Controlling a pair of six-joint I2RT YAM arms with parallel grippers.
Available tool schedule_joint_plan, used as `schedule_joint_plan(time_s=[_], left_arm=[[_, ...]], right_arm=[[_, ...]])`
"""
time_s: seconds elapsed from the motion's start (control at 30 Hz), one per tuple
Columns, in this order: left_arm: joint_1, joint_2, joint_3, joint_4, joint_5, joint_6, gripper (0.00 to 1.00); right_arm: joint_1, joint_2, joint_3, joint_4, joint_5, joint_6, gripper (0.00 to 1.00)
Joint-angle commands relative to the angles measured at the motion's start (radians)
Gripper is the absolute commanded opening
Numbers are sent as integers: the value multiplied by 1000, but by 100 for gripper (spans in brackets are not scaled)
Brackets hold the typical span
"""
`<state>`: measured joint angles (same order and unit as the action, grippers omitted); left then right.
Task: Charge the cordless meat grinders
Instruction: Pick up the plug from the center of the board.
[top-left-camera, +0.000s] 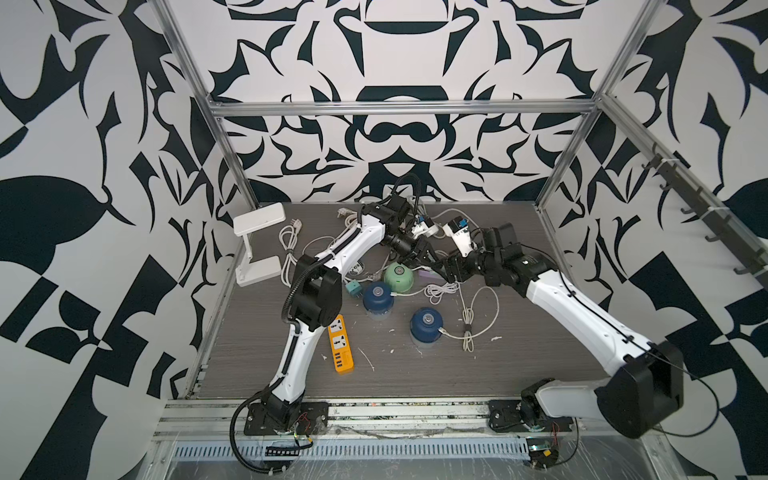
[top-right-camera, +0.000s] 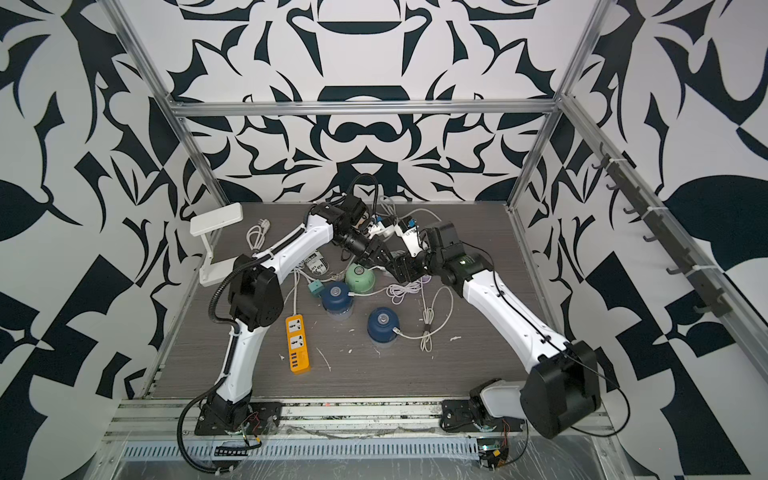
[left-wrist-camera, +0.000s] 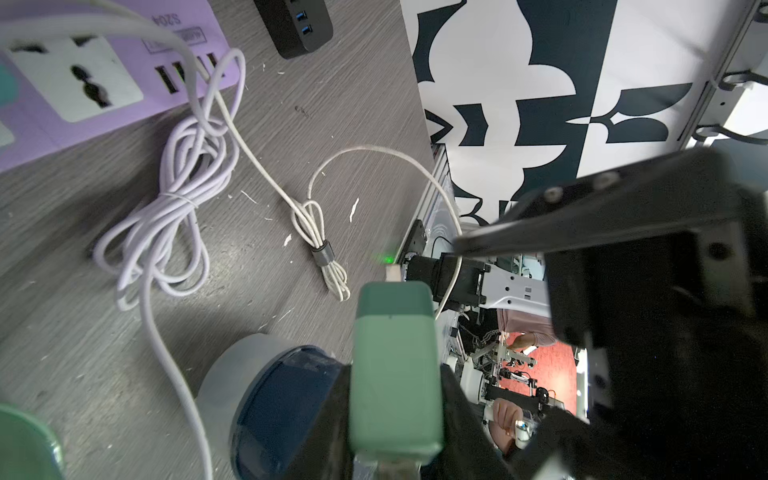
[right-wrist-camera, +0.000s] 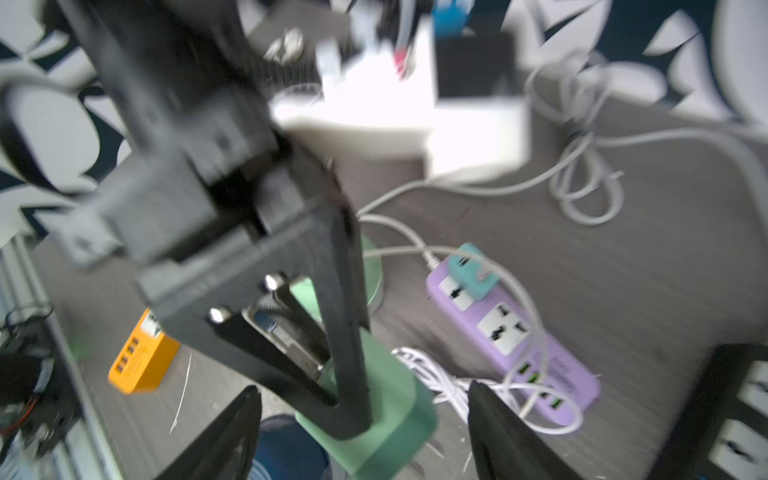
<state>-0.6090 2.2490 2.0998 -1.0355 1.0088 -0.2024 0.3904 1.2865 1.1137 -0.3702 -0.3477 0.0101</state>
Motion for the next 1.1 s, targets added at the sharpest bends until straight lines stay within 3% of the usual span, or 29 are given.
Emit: schedule_joint_plan(time_s=[0.0,0.17,0.37,0.47,0.6,0.83,0.93,1.07], left_arm=[[3,-45,-29,63,39,-90,0],[21,-85,-38,259,-9,-265,0],[14,23,217,147,-178,-321,0],[1,68,297,137,-229,-372,0],[-17,39,225,333,-256,-500,0],[-23,-90,-47,909,-319,-810,0],[-23,-124,-150,1180,-366,-974,0],[-23,-159,-249,1406,-436,-1100,0]], right_arm=[[-13,-66,2,79,95,87,80],[-54,-139,-24,88,133,181,74],[-218,-171,-48,2,286,319,72],[-340,-163,-103,26,148,412,69],[-363,-142,-182,113,-47,472,60],[-362,-202,-384,594,-224,797,59],[-360,-194,-460,892,-222,985,59],[-352,-150,-508,1170,-184,1139,60]])
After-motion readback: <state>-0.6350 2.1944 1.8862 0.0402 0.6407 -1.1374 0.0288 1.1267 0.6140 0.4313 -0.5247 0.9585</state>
